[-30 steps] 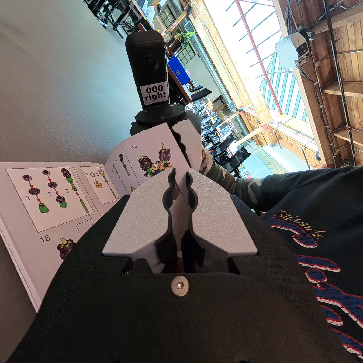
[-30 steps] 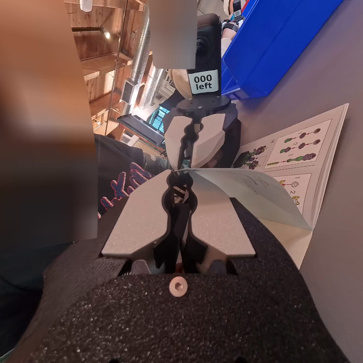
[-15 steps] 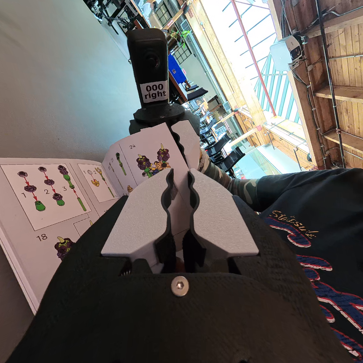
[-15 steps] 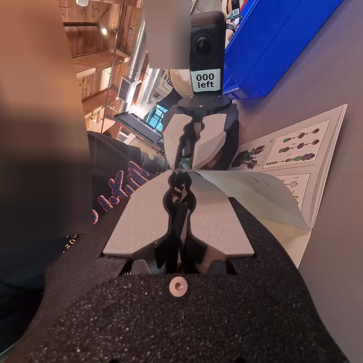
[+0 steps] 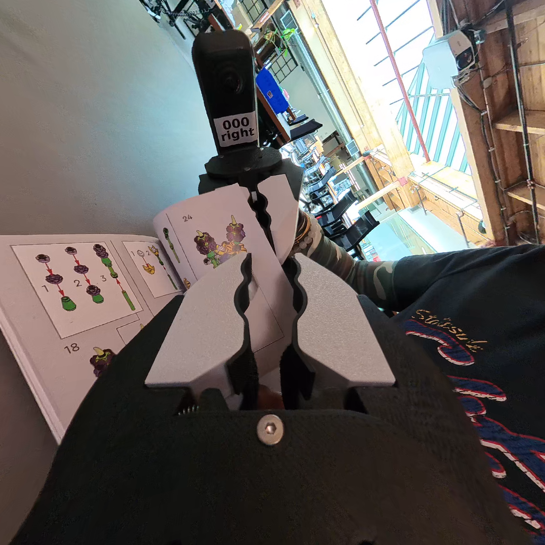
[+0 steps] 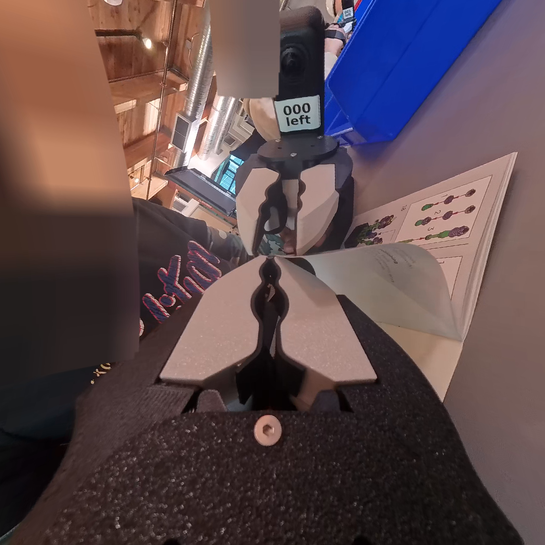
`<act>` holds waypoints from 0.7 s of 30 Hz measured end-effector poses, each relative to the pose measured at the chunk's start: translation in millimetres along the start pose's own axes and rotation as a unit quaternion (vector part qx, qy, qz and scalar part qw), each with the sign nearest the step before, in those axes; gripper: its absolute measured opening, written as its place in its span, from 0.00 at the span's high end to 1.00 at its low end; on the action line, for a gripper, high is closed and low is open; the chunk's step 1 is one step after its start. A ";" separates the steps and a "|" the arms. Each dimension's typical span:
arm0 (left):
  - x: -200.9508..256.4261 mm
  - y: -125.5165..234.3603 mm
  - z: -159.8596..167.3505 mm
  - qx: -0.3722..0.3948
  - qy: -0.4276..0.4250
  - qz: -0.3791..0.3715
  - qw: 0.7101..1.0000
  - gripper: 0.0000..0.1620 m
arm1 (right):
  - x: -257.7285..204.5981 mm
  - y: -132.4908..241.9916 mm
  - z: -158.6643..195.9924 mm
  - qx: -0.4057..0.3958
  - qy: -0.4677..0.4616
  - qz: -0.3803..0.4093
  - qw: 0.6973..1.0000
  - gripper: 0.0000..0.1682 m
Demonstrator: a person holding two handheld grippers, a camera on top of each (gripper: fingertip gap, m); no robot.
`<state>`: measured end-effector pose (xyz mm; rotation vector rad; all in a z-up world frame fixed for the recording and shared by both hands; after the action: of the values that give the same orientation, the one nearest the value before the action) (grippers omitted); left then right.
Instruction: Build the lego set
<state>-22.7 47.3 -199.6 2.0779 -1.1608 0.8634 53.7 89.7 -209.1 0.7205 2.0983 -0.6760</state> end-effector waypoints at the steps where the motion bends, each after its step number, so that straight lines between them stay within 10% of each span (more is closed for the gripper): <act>1: -0.1 1.0 0.1 -0.001 -0.005 -0.006 1.000 0.85 | 0.5 -0.3 0.4 -0.002 -0.001 0.002 1.000 1.00; 21: 0.9 30.1 2.9 -0.029 -0.127 -0.159 0.979 0.74 | 1.0 -1.0 1.0 -0.005 -0.001 0.005 1.000 1.00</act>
<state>-48.1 31.5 -195.1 2.2909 -0.9259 0.4182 53.0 88.6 -210.3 0.7243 2.0934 -0.6587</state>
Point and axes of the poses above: each gripper's, where its closed fingertips meet, y back along the fingers, z out of its underside, x = y × z across the jaws, the point moved 5 cm from there along y, back along the fingers, and after that the axes turned 9 degrees about -z, right-handed, at the moved point
